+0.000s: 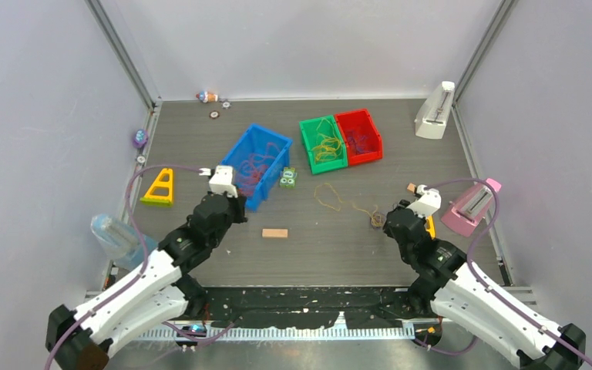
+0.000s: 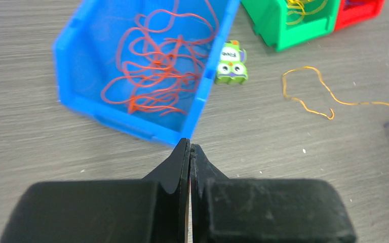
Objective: Untangle the cables
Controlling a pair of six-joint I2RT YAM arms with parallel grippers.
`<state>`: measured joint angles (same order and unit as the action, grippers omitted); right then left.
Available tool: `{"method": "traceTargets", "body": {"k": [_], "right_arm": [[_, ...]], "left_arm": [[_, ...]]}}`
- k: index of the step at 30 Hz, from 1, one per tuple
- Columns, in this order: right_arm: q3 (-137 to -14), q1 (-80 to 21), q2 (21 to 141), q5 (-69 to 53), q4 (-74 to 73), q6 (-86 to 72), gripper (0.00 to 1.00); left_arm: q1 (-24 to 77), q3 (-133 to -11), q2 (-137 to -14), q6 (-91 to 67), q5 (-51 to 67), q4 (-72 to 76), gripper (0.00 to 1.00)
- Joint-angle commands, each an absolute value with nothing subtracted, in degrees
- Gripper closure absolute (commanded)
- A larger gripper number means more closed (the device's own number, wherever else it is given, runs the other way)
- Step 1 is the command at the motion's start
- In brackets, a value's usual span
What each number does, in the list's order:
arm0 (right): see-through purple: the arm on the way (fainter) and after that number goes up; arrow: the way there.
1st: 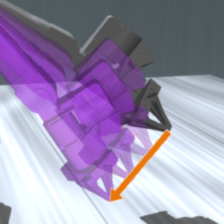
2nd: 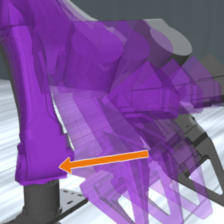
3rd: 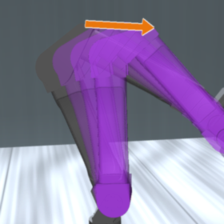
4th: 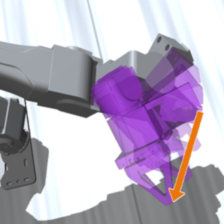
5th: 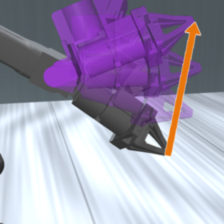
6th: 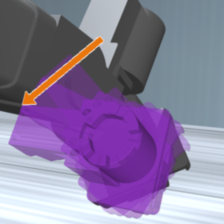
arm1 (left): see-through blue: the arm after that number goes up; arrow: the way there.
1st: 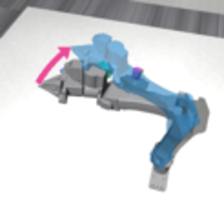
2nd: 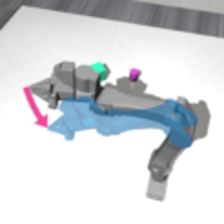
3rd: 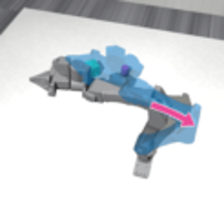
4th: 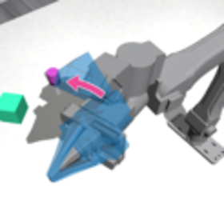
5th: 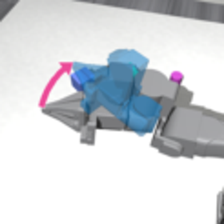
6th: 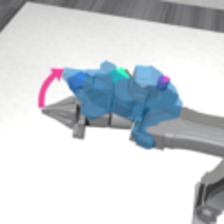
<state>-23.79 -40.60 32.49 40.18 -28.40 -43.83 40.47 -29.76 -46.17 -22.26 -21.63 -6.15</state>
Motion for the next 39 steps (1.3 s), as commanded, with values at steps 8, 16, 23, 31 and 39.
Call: {"method": "traceTargets", "body": {"k": [8, 16, 23, 31, 39], "right_arm": [[-27.55, -38.49, 39.83, 33.95, -29.96, -41.24, 0.07], [-29.8, -31.0, 46.11, 29.28, -30.33, -38.8, 0.15], [-28.88, -26.52, 47.74, 25.27, -28.77, -40.06, 0.25], [-25.65, -21.42, 46.61, 18.73, -26.36, -42.85, 0.32], [-24.23, -21.36, 42.63, 18.88, -27.26, -43.08, 0.34]], "left_arm": [[39.79, -37.36, -46.17, -25.5, -10.45, -16.92, 0.84], [48.12, -46.26, -67.74, -30.49, -2.02, -11.61, 0.03], [52.01, -52.18, -82.63, -37.21, 4.48, -1.42, 0.0], [54.51, -57.07, -97.39, -54.06, 6.15, 12.1, 0.01], [58.27, -67.17, -109.6, -63.14, 4.07, 14.17, 0.0]]}}
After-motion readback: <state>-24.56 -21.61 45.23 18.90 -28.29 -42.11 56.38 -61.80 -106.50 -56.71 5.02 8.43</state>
